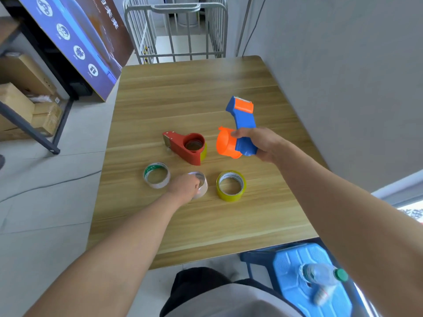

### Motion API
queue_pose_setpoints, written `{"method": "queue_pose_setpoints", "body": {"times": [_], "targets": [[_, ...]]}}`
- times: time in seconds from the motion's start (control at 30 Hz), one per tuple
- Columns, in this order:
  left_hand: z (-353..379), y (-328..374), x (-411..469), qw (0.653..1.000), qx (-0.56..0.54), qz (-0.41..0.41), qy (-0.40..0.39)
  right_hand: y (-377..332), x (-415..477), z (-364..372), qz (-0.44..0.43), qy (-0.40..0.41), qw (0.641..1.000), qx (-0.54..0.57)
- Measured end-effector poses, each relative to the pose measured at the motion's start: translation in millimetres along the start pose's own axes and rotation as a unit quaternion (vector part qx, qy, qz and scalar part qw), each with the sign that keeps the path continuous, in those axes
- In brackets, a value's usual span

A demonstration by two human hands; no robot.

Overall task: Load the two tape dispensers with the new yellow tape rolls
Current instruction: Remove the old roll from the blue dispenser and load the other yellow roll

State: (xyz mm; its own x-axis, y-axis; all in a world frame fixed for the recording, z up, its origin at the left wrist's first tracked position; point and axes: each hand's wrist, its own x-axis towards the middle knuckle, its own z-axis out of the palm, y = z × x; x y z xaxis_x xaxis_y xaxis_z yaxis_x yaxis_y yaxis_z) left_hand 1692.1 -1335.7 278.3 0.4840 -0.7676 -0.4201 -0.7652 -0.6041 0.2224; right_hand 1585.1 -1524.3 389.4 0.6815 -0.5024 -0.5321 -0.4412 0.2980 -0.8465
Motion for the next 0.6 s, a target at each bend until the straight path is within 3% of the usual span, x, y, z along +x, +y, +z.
{"method": "queue_pose_setpoints", "body": {"times": [0.27, 0.47, 0.6], "targets": [[30.9, 10.6, 1.7, 0.999, -0.024, -0.049, -0.005, 20.5, -6.6, -16.8, 0.009, -0.041, 0.999, 0.023], [23.2, 45.4, 8.7, 0.982, -0.114, -0.017, 0.148, 27.1, -10.7, -26.7, 0.006, -0.042, 0.999, 0.011], [26.4, 75.3, 21.2, 0.96, -0.228, -0.143, 0.081, 30.3, -14.7, -39.7, 0.001, -0.036, 0.999, 0.007]]}}
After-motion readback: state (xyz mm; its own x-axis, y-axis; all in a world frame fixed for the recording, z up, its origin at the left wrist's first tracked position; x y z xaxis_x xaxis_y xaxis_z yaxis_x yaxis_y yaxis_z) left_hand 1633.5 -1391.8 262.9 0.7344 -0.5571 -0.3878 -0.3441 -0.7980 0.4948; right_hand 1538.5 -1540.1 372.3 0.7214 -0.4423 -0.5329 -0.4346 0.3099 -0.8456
